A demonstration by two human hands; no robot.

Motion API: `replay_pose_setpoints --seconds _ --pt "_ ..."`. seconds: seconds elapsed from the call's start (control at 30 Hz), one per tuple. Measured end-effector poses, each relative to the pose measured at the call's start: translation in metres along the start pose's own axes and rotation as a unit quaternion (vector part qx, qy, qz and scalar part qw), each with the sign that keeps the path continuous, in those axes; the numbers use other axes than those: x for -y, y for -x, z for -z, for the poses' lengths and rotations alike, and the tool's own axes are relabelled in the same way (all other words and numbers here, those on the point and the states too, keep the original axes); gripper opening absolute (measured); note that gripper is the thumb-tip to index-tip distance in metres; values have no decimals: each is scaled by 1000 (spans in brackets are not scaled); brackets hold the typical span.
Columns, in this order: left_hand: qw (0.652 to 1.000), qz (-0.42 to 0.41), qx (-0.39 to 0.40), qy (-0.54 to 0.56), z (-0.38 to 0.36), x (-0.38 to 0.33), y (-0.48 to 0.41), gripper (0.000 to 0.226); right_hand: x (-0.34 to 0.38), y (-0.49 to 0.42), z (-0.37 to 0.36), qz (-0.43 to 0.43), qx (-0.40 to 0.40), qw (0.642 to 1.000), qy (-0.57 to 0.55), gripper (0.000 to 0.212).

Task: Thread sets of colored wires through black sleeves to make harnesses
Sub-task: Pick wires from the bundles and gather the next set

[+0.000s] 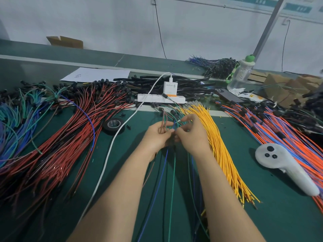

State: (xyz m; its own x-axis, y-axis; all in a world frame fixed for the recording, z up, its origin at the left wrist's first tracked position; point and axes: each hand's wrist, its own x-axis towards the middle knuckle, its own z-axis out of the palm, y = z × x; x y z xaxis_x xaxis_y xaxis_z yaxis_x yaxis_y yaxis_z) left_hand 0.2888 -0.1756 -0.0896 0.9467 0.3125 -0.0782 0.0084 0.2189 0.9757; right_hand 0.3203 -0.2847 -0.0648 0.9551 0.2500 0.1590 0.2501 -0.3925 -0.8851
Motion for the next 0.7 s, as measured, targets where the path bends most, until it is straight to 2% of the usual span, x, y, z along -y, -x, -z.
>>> replay_pose_setpoints --seconds 0.1,0.17,0.27,0.37,0.43,0.5,0.57,0.63,0.7 --pt "999 -23 -9 -41 -2 2 0 23 -1 1 -1 5 -25 1000 13 19" --pt "997 -29 -24 -69 -1 3 -2 24 -2 0 -2 11 -8 999 33 15" --pt "983 -48 -38 -173 -2 5 -2 26 -2 -3 -3 15 29 997 64 6" --pt "955 -77 -17 -286 -6 11 -1 37 -4 -5 -2 14 58 993 103 16" --pt "946 -69 0 -318 -7 14 -5 52 -4 -5 0 -3 61 994 94 14" --pt "963 -23 13 -267 -9 10 -5 53 -1 -4 4 -34 66 997 13 11" --pt "983 66 25 -169 -16 -1 -3 33 1 -3 9 -48 62 994 -72 13" --pt "979 147 39 -135 -24 -14 8 21 1 -5 15 -42 21 995 -90 12" --pt "980 179 69 -43 -27 -27 13 29 -2 -9 19 -51 -48 989 -131 12"
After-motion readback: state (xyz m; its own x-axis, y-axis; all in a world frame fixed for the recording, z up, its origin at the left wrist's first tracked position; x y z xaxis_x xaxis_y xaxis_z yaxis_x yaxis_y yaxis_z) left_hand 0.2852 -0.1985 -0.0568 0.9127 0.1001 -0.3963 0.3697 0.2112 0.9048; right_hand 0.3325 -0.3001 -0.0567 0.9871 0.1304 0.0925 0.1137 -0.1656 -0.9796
